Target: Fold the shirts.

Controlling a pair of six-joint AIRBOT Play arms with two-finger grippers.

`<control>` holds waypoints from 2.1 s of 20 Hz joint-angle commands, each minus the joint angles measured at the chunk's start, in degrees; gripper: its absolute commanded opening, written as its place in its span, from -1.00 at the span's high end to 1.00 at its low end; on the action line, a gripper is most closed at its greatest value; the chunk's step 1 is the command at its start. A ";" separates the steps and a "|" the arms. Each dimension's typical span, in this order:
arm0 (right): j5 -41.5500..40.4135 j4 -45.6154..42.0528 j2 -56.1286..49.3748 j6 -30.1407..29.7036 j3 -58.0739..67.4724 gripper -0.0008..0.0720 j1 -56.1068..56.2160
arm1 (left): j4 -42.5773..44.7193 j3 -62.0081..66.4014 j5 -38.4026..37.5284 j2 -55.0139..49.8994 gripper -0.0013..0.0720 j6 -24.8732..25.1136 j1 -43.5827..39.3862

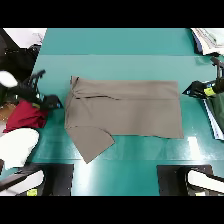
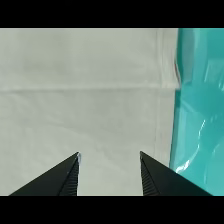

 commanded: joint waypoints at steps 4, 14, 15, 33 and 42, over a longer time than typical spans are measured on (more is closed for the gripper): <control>-2.49 0.28 6.60 -1.31 -7.32 -0.19 -0.57 | -5.38 -27.23 -0.11 20.04 -0.38 -4.37 0.33; -2.51 1.90 6.60 -1.27 -7.21 -0.19 -0.46 | -16.39 -37.40 10.64 20.87 -0.38 0.17 0.33; -2.49 1.90 6.60 -1.27 -7.21 -0.19 -0.46 | -17.00 -37.88 11.56 20.87 -0.38 0.17 0.33; 4.20 -4.11 15.54 -1.31 -29.97 -0.33 -20.81 | -20.96 -38.86 14.21 20.83 0.90 6.21 0.33; 0.55 1.64 10.08 -5.11 -38.36 -0.25 -17.49 | -21.11 -38.86 15.17 20.83 0.90 6.21 0.33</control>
